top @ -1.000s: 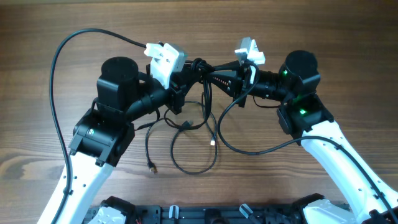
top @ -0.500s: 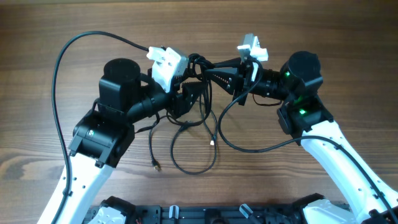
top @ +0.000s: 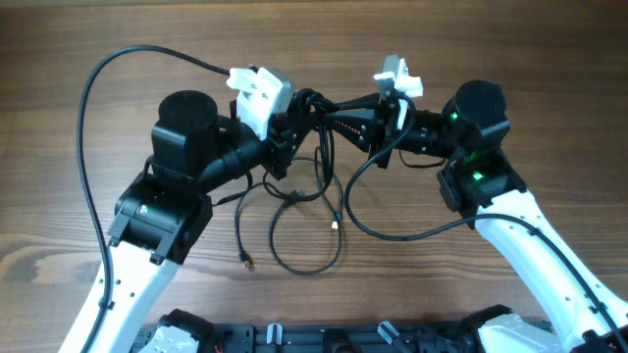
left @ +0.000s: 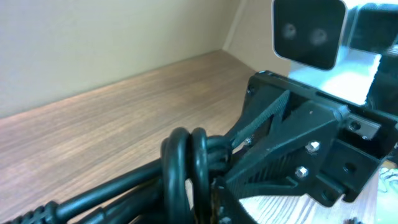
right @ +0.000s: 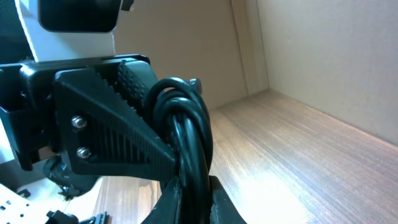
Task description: Untangle cables
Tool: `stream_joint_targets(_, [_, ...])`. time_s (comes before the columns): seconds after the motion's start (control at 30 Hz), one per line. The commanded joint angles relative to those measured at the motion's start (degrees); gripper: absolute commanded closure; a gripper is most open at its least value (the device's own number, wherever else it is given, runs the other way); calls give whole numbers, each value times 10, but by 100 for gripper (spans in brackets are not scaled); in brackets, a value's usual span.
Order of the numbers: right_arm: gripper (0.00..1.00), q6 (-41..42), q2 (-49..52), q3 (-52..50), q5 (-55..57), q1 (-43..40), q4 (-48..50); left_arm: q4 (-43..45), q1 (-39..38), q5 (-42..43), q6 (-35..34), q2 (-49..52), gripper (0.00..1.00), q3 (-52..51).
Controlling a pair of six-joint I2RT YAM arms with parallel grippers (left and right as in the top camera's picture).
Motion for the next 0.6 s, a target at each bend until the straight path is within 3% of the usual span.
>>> stream_joint_targets(0.0, [96, 4, -2, 5, -35, 3, 2, 4, 1, -7, 5, -8, 96, 5])
stream_joint_targets(0.3, [95, 5, -2, 5, -24, 3, 1, 3, 1, -2, 3, -8, 96, 5])
stream_joint_targets(0.33, [91, 5, -2, 5, -23, 3, 1, 2, 1, -2, 3, -8, 96, 5])
stream_joint_targets(0.37, [79, 5, -2, 5, -19, 3, 1, 2, 1, -2, 3, -8, 96, 5])
stream_joint_targets(0.4, [54, 5, -2, 5, -13, 3, 1, 2, 1, -2, 3, -8, 96, 5])
stream_joint_targets(0.43, [40, 6, -2, 5, -6, 3, 0, 2, 1, -2, 3, -8, 96, 5])
stream_joint_targets(0.5, [29, 18, -2, 5, 21, 3, -2, -5, 1, -3, 3, -8, 96, 5])
stream_joint_targets(0.57, [28, 17, -2, 5, 41, 3, -2, -17, 1, -2, 3, -8, 96, 5])
